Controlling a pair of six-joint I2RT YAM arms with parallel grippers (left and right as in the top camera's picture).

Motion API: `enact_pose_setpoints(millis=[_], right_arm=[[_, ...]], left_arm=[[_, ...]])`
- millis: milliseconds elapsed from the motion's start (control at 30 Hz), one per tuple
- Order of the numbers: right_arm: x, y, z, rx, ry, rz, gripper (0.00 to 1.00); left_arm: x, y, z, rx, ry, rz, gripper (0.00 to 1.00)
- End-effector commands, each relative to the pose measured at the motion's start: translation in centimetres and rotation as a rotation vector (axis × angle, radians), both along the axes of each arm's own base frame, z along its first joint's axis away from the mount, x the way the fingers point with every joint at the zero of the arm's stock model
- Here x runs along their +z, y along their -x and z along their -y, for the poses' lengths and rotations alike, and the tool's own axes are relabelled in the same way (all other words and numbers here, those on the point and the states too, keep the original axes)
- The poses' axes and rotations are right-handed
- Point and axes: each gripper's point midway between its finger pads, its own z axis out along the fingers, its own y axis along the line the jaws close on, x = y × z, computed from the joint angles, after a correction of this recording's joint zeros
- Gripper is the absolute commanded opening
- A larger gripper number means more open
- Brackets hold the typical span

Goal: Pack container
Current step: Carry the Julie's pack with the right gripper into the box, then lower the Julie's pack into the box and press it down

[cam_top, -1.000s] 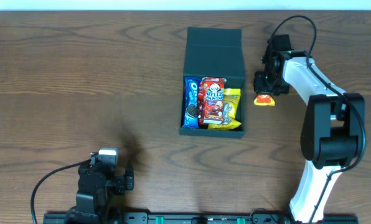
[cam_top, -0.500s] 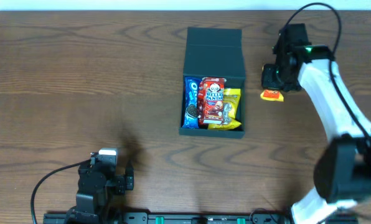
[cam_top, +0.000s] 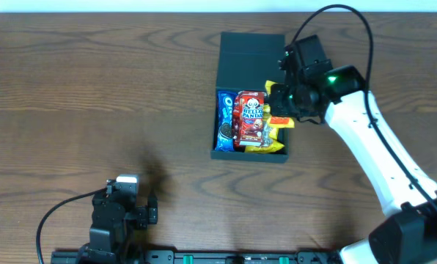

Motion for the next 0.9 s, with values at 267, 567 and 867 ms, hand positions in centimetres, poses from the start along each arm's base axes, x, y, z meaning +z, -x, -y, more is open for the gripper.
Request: enact_pose_setpoints(millis=[267,567,867], right_arm=[[-6.9,1.8,0.7,-0.099,0.035,-0.145,0.12],[-9.6,1.9,0.8,-0.101,0.024,-0.124,0.15],[-10.4,1.1,1.6,-0.119,0.066,-0.073,0.86]], left_arm=[[-2.6,0.8,-0.5,0.011,-0.032,-0.08,0.95],[-2.6,0.8,-0.5,0.011,-0.032,-0.08,0.95],[-2.6,0.8,-0.5,0.011,-0.032,-0.08,0.95]])
